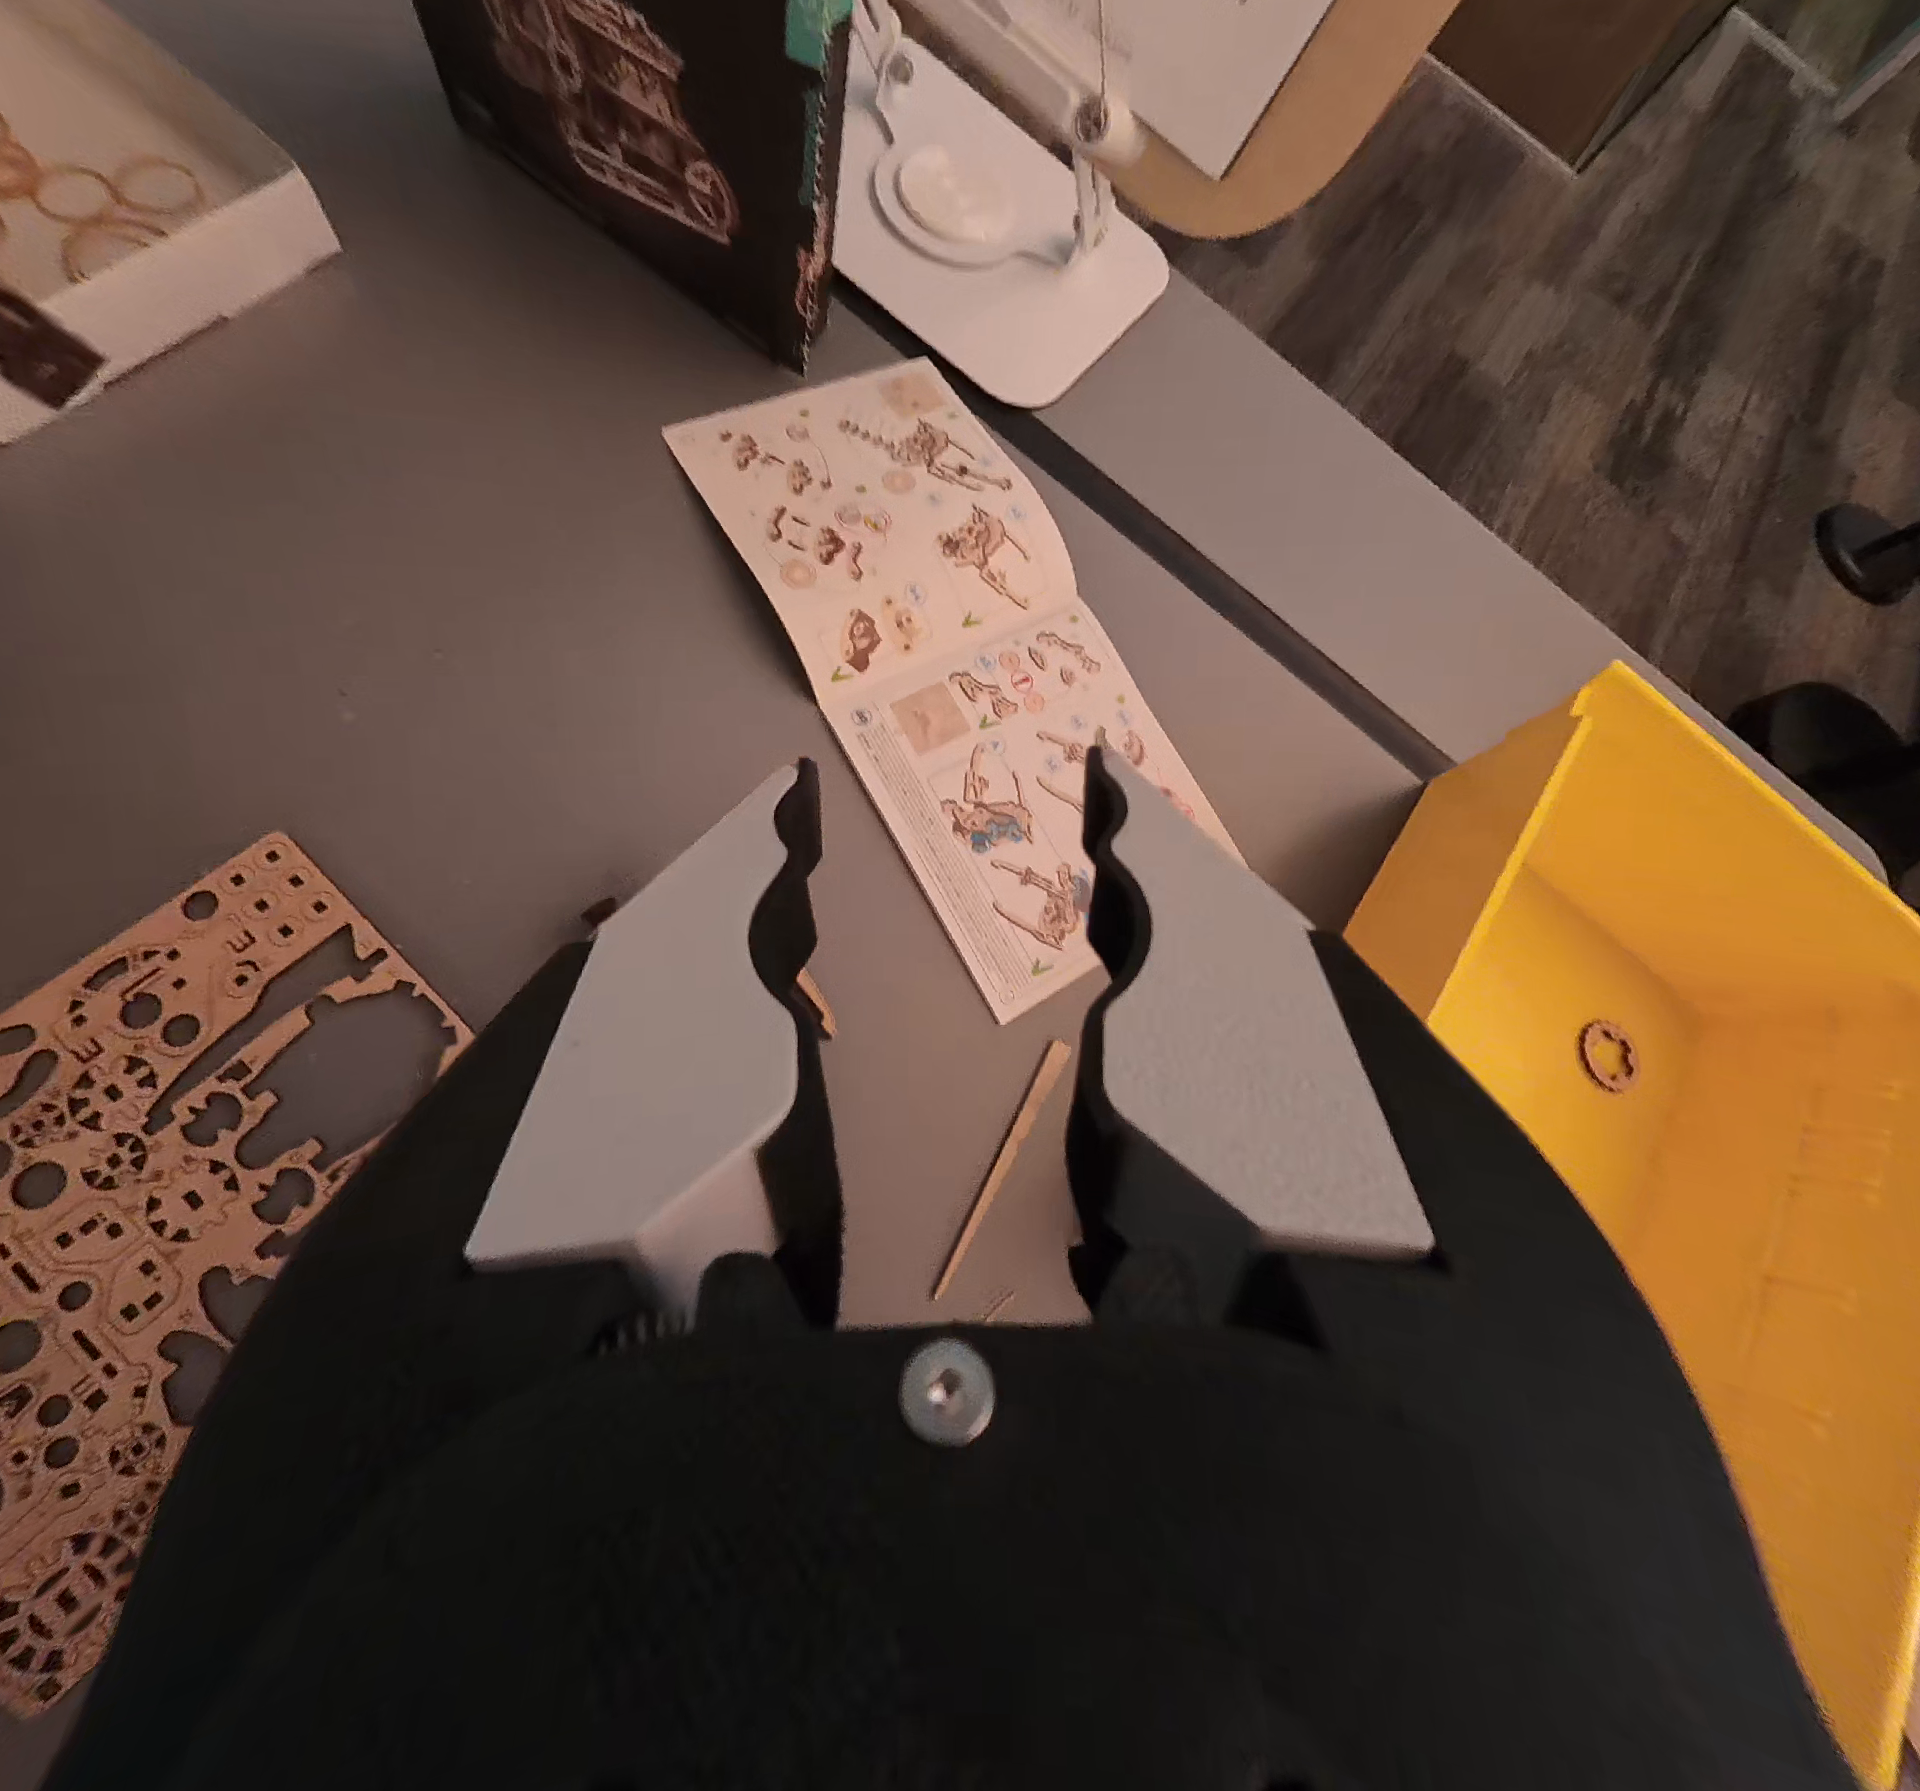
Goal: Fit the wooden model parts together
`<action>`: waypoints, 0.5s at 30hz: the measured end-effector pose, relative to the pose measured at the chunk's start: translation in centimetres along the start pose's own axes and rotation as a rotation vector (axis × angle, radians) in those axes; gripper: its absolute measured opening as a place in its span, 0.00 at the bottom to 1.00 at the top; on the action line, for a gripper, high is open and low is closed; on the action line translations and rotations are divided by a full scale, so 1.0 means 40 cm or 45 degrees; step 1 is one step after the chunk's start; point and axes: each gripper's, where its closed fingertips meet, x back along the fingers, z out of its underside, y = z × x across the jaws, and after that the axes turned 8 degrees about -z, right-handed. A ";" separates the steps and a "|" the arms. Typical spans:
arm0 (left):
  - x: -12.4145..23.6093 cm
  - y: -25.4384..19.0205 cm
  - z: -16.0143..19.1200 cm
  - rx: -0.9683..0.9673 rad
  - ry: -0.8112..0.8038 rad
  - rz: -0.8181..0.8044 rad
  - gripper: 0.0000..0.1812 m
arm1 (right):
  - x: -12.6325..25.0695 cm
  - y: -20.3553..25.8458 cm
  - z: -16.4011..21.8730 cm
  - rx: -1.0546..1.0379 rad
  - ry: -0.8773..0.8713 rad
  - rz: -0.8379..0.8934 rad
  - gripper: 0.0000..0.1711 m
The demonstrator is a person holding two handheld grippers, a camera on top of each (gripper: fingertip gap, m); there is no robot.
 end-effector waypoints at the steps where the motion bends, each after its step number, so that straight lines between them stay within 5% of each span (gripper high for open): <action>1: -0.002 0.005 -0.007 0.003 -0.017 -0.009 0.02 | 0.000 0.006 -0.006 0.007 -0.014 -0.015 0.30; 8: 0.006 0.019 0.027 0.075 -0.010 0.030 0.02 | -0.022 0.040 -0.026 0.054 -0.042 -0.070 0.30; 11: 0.021 0.029 0.010 0.101 -0.061 0.045 0.02 | -0.023 0.071 -0.045 0.098 -0.081 -0.135 0.42; 15: 0.045 0.036 -0.005 0.067 -0.089 0.032 0.02 | -0.004 0.082 -0.074 0.081 -0.157 -0.146 0.45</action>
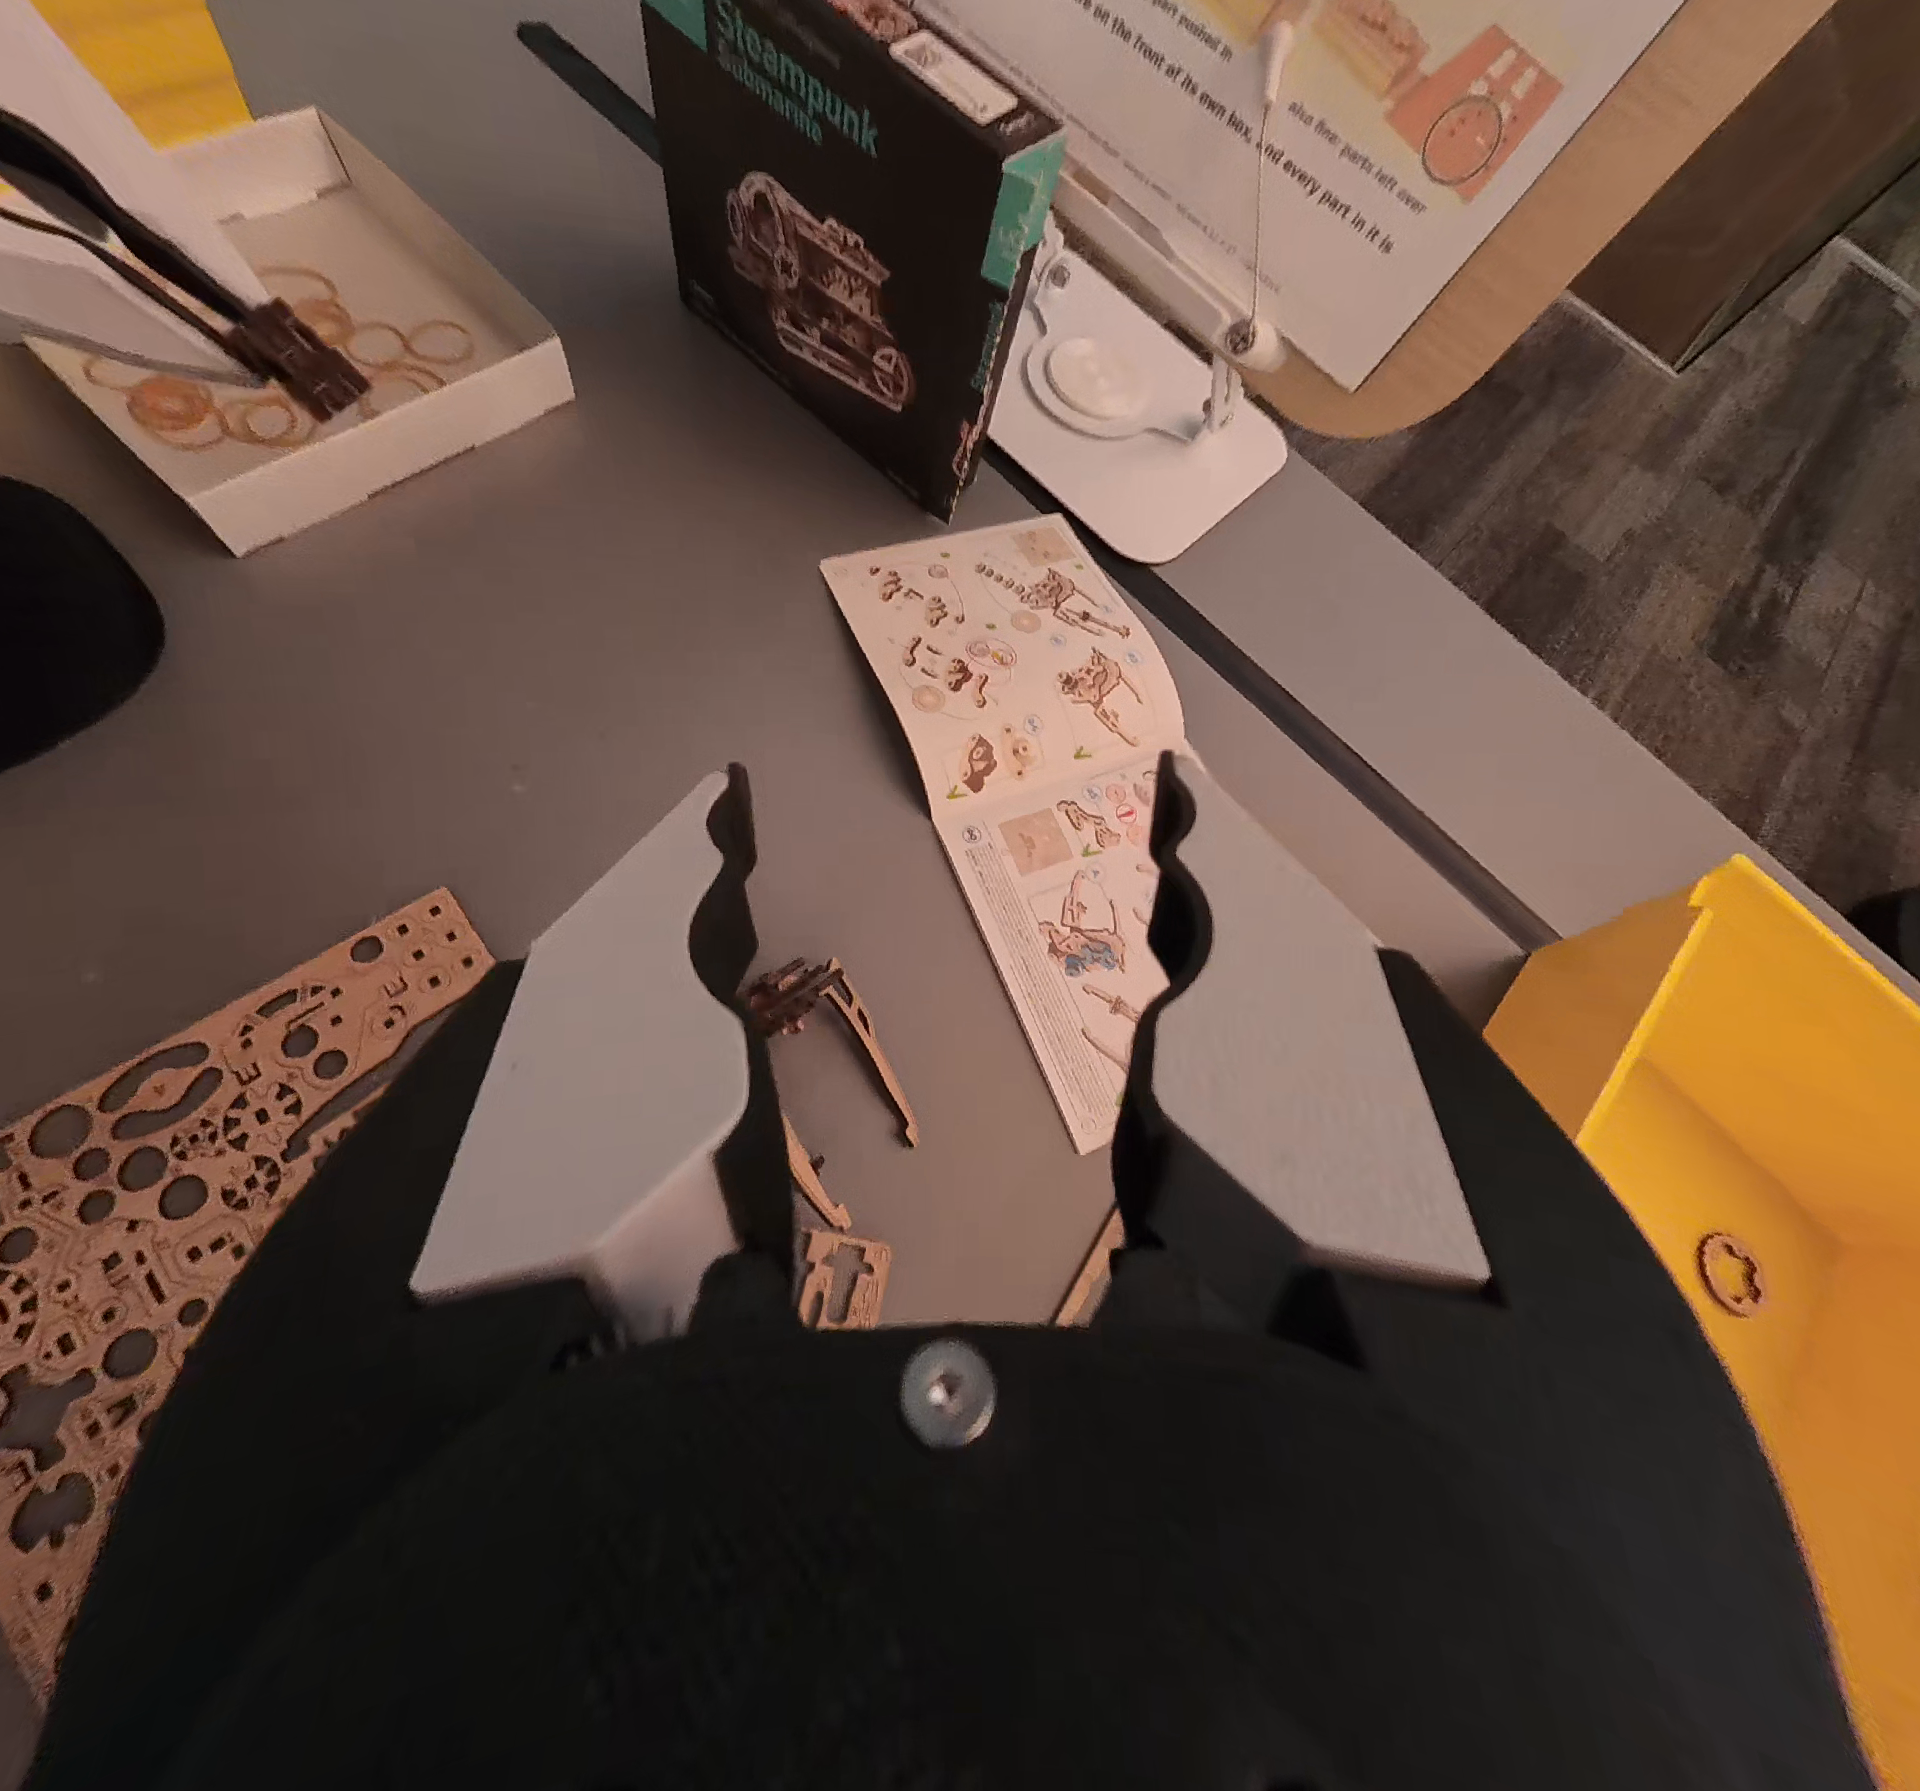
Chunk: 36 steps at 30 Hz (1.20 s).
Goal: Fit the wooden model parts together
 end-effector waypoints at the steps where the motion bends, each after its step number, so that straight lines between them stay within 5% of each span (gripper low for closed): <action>1: 0.005 0.002 -0.006 -0.005 -0.012 -0.004 0.02 | 0.006 -0.005 -0.009 -0.004 -0.025 0.019 0.45; 5: 0.010 -0.018 -0.017 0.084 -0.049 0.099 0.02 | 0.016 0.017 -0.060 -0.011 -0.169 -0.028 0.40; 14: 0.007 -0.063 -0.043 0.345 -0.128 0.351 0.02 | -0.028 0.252 -0.097 0.039 -0.253 -0.653 0.29; 21: 0.009 -0.093 -0.064 0.425 -0.158 0.440 0.02 | -0.052 0.305 -0.104 0.052 -0.277 -0.772 0.26; 28: 0.005 -0.114 -0.060 0.389 -0.141 0.466 0.01 | -0.064 0.335 -0.111 0.043 -0.326 -0.898 0.06; 36: 0.018 -0.111 -0.080 0.316 -0.180 0.400 0.14 | -0.011 0.325 -0.146 -0.360 -0.429 -1.218 0.06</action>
